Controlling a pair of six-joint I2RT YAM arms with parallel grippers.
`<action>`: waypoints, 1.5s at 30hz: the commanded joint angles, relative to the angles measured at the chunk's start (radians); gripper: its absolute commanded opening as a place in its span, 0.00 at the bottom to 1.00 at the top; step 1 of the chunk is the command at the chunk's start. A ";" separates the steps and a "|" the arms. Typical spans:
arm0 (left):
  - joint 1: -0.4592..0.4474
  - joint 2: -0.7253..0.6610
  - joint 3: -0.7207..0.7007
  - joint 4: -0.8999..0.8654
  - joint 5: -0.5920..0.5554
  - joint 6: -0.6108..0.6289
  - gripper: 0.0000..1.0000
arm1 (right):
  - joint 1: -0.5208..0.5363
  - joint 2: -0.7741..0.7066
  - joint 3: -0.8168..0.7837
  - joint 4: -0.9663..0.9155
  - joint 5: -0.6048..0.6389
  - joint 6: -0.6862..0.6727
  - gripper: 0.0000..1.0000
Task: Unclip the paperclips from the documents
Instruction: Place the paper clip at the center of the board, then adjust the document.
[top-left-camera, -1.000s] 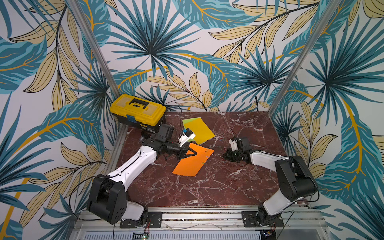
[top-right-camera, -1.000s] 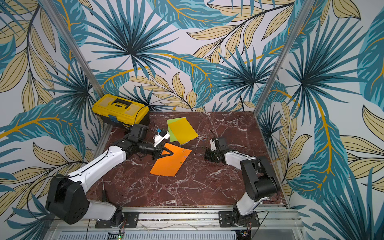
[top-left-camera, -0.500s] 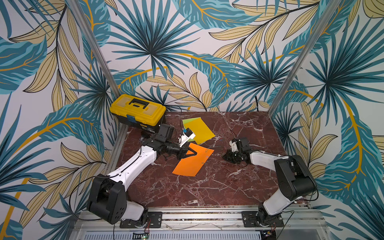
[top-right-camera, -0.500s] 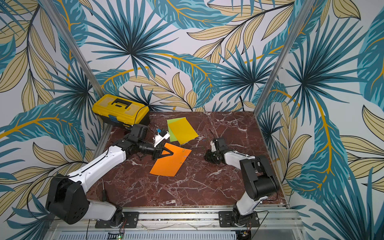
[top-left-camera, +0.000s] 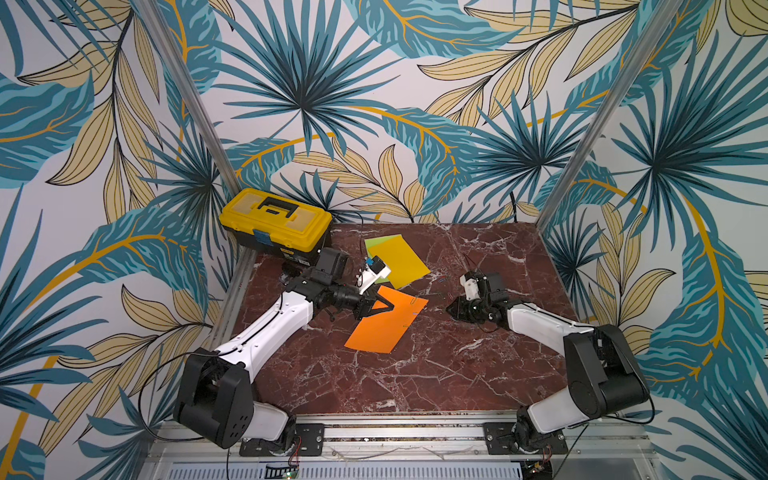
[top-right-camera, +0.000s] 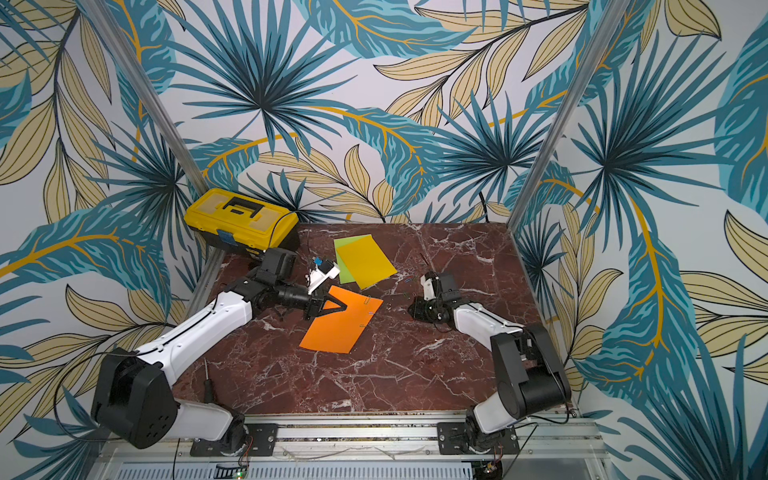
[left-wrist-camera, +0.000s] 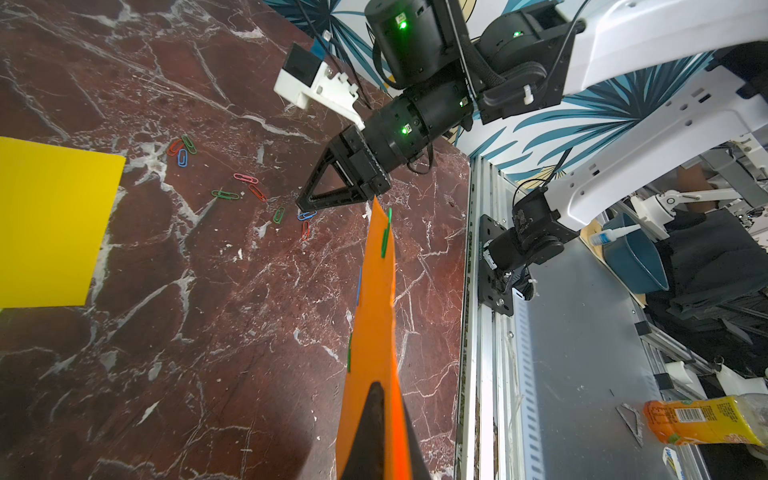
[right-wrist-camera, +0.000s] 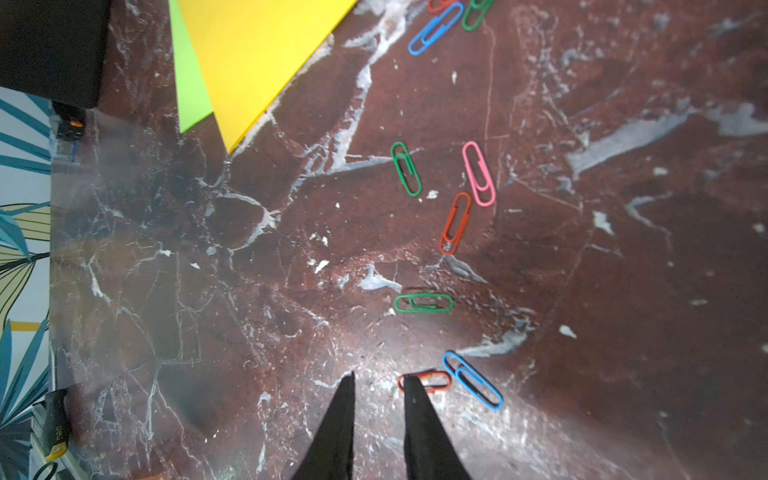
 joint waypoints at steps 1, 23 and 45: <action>0.004 -0.005 0.017 -0.002 0.004 -0.009 0.00 | -0.002 -0.067 -0.040 0.018 -0.078 -0.060 0.24; 0.083 -0.044 0.031 0.131 0.184 -0.134 0.00 | 0.045 -0.399 -0.252 0.502 -0.604 0.009 0.52; 0.081 -0.067 0.068 0.145 0.245 -0.189 0.00 | 0.203 -0.188 -0.122 0.745 -0.578 0.082 0.53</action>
